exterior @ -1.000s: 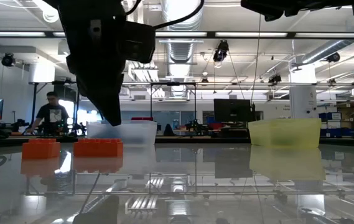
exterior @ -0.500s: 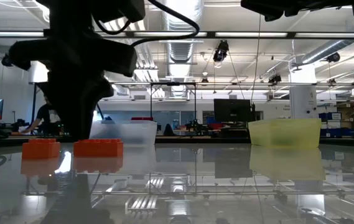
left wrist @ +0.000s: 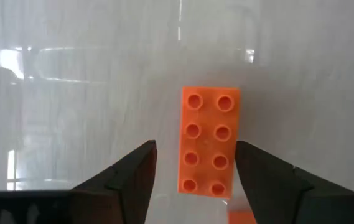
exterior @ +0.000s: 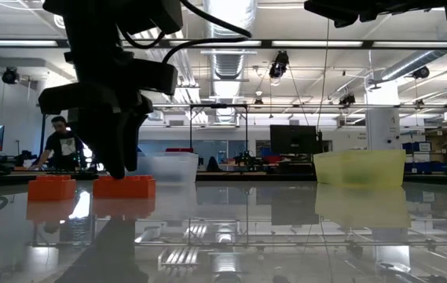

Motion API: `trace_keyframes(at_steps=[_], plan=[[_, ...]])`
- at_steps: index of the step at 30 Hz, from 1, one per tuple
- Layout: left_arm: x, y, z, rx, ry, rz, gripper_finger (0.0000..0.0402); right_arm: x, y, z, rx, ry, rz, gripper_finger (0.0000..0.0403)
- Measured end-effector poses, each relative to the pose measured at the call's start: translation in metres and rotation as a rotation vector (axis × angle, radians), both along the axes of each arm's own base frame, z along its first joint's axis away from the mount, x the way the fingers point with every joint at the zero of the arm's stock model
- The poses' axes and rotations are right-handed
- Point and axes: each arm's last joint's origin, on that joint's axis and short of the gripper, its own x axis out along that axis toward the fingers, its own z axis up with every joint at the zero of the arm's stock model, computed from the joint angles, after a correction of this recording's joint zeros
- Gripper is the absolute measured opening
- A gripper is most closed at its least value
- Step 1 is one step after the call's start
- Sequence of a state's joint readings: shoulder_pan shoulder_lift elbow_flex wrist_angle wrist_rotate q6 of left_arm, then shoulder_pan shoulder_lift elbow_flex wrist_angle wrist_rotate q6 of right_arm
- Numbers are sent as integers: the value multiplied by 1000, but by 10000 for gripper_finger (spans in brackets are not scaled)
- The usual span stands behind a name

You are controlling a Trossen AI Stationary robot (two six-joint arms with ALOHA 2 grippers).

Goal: Sort & place blocks by color
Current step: Put the orange game piece into the orange bin

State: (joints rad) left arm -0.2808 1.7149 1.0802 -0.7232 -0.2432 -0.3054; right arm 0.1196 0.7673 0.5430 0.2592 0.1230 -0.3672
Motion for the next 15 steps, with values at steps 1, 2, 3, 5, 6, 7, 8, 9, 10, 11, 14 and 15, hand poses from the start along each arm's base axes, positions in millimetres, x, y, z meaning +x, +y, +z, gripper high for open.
trace_keyframes(at_steps=[1,2,3,5,6,7,8,9,10,11,14,15], plan=[[0,1,-1,0,0,4,204,0,0,0,0,0,0,166],[0,2,-2,-1,-3,7,205,0,0,0,0,0,0,166],[0,2,-2,-3,-10,8,206,0,0,0,0,0,0,166],[0,2,-5,-9,-27,9,206,0,0,0,0,0,0,166],[0,2,-6,-12,-35,9,206,0,0,0,0,0,0,166],[0,2,-8,-15,-41,8,206,0,0,0,0,0,0,166],[0,3,-9,-19,-46,9,206,0,0,0,0,1,0,166],[0,3,-11,-24,-50,8,206,0,0,0,0,0,0,166],[0,2,-12,-33,-50,6,206,0,0,0,0,1,0,166],[-1,2,-13,-41,-45,4,206,0,0,0,0,1,0,166],[-3,3,-16,-41,-35,11,206,0,0,0,0,1,0,166],[-3,3,-16,-43,-37,16,205,0,0,0,0,0,0,166]])
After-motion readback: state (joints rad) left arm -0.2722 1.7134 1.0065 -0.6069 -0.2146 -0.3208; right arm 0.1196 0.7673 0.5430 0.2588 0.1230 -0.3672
